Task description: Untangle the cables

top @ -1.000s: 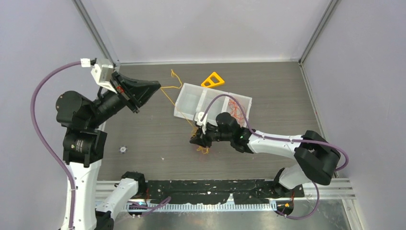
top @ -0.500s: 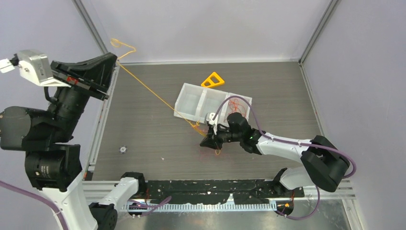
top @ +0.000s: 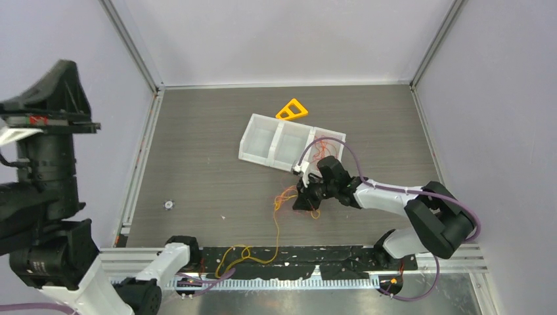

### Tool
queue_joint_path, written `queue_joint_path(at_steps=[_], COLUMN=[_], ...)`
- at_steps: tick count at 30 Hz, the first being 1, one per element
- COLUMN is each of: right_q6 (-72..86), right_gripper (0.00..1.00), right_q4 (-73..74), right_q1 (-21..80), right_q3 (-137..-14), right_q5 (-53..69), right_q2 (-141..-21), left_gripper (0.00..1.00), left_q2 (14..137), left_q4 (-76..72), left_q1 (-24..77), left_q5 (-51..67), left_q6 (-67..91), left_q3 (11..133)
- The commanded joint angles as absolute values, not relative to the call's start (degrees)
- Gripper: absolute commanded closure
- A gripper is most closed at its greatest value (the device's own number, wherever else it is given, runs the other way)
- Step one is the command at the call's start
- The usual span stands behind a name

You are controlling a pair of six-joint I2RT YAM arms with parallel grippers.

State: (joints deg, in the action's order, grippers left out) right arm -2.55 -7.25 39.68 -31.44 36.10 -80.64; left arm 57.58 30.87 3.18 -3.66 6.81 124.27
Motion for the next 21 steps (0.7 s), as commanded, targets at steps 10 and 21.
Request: queue_joint_path(at_steps=[10,21], right_q6=[-8.55,-4.82], right_gripper=[0.95,0.95], right_q4=[4.04,2.09], right_q1=[41.13,45.97], right_q3=[-42.07,-45.22], right_q5=[37.91,36.57], right_q2=[-65.17,-59.94], left_gripper=[0.02,0.31], left_q2=[36.15,38.53], left_q4=[38.45,15.35], left_q1=[2.95,20.52], left_q5=[51.82,59.03], left_q6=[-7.66,12.5], left_q3=[54.85,37.53])
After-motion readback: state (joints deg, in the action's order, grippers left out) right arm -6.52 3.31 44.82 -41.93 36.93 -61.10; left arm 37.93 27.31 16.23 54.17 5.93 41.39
